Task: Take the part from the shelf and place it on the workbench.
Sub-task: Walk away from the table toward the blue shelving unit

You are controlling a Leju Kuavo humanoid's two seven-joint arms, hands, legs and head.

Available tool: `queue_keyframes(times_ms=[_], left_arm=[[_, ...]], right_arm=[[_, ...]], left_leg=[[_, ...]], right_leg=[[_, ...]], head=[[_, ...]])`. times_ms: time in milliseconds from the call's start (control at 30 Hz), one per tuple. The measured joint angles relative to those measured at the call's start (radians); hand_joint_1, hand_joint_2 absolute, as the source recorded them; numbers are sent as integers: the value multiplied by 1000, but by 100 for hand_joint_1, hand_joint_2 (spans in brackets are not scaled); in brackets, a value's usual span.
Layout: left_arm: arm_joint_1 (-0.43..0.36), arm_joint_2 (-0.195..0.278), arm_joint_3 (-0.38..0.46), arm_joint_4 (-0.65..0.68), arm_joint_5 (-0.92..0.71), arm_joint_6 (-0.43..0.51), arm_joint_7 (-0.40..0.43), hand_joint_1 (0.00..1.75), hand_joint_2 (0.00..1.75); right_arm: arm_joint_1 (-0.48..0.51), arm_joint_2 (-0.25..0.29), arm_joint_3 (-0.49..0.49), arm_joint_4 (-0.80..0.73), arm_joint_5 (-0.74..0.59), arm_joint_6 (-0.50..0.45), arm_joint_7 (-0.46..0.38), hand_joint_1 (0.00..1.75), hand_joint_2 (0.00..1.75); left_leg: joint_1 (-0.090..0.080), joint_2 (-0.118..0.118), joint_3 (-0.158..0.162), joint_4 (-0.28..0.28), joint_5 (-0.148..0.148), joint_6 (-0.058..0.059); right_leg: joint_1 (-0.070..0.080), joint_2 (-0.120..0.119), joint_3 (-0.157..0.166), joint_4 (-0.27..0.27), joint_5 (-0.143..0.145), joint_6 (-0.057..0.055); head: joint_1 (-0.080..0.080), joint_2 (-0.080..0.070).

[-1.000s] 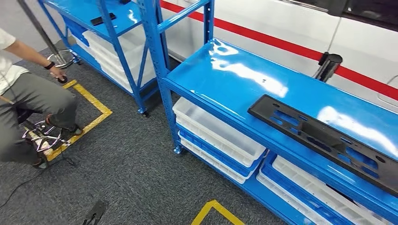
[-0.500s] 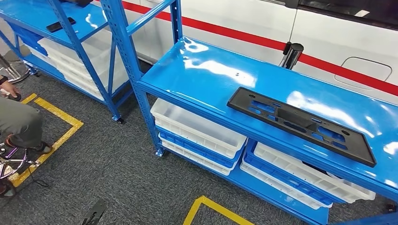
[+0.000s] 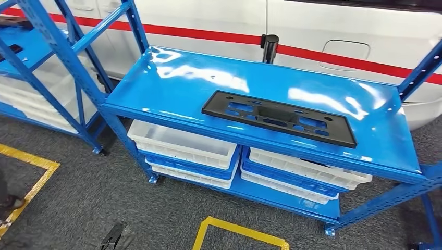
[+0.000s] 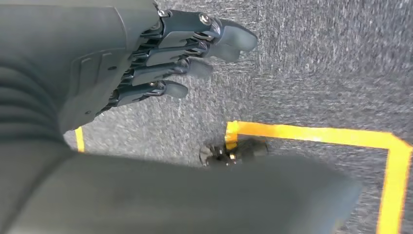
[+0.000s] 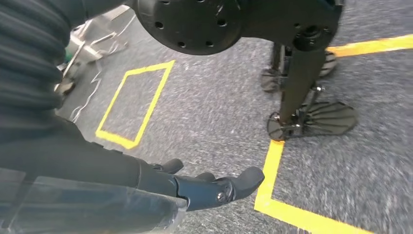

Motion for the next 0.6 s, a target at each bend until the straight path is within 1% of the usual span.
queue_keyframes(times_ms=[33, 67, 100, 133, 167, 200, 233, 267, 300, 333, 367, 400, 467, 500, 533, 600], left_arm=[[3, 0, 3, 0, 0, 1, 2, 0, 0], [6, 0, 4, 0, 0, 1, 5, 0, 0], [7, 0, 5, 0, -1, 2, 7, 0, 0], [7, 0, 6, 0, -2, 2, 8, 0, 0], [7, 0, 7, 0, -2, 2, 9, 0, 0], [7, 0, 8, 0, -2, 3, 10, 0, 0], [6, 0, 9, 0, -2, 3, 10, 0, 44], [6, 0, 10, 0, -2, 4, 10, 0, 87], [5, -1, 11, 0, -2, 5, 11, 0, 131], [3, -1, 12, 0, -2, 6, 11, 0, 175], [0, -2, 12, 0, -2, 8, 12, 0, 175], [-3, -4, 13, 0, -2, 10, 11, 0, 175], [-4, -7, 16, 0, -2, 14, 11, 0, 175], [-4, -8, 17, 0, -2, 16, 11, 0, 175], [-3, -8, 17, 0, -3, 17, 10, 0, 175], [-3, -8, 18, 0, -3, 17, 10, 0, 175]], right_arm=[[-1, 1, 0, 0, 0, 0, 0, 0, 175], [0, 1, -1, 0, 0, 0, 0, 0, 175], [1, 2, -1, 0, 0, 0, 0, 0, 175], [1, 2, -1, 0, 0, 0, 1, 0, 175], [2, 2, -1, 0, 0, 0, 1, 0, 175], [2, 3, -1, 0, 0, 0, 1, 0, 175], [1, 5, -1, 0, 0, 0, 1, 0, 175], [0, 6, -1, 0, 0, 0, 1, 0, 175], [1, 7, -1, 0, 0, 0, 1, 0, 175], [3, 7, -1, 0, 0, 0, 1, 0, 175], [5, 7, -2, 0, 1, 0, 1, 0, 175], [7, 6, -2, 0, 1, 0, 1, 0, 175], [6, 4, -2, 0, 3, 0, 0, 0, 175], [4, 2, -2, 0, 4, 0, 0, 0, 175], [3, 2, -2, 0, 4, 0, 0, 0, 175], [2, 2, -2, 0, 4, 0, 0, 0, 175]], left_leg=[[0, -12, -30, 62, -26, 1], [0, -17, -50, 99, -34, 2], [0, -19, -53, 98, -20, 6], [0, -23, -37, 58, 12, 10], [0, -37, -7, -10, 54, 17], [0, -57, 24, -76, 86, 25], [-1, -73, 47, -127, 106, 31], [-3, -84, 61, -156, 114, 36], [-5, -83, 63, -162, 111, 39], [-8, -73, 64, -167, 113, 43], [-7, -61, 68, -177, 119, 48], [-6, -50, 72, -189, 126, 54], [-3, -27, 79, -209, 138, 63], [-4, -20, 79, -211, 139, 65], [-5, -15, 79, -211, 140, 66], [-5, -13, 78, -211, 139, 66]], right_leg=[[4, 16, 0, 0, 1, -2], [7, 32, 0, 1, 1, -3], [10, 48, 0, 1, 1, -4], [13, 63, 2, 2, 2, -4], [15, 79, 4, 2, 2, -4], [18, 92, 6, 2, 2, -3], [19, 105, 6, 3, 3, -1], [20, 115, 3, 3, 4, 3], [19, 125, 0, 1, 7, 8], [18, 135, -4, -2, 9, 15], [18, 131, -8, -1, 11, 20], [20, 111, -18, 9, 6, 22], [22, 48, -56, 76, -27, 20], [22, 25, -74, 109, -44, 18], [21, 18, -86, 132, -54, 17], [20, 17, -90, 140, -58, 16]], head=[[0, 0], [0, 0], [0, 0], [0, 0], [0, 0], [1, 0], [2, 0], [2, 0], [2, 0], [0, 0], [1, 0], [2, 0], [6, 0], [8, 0], [9, 0], [9, 0]])
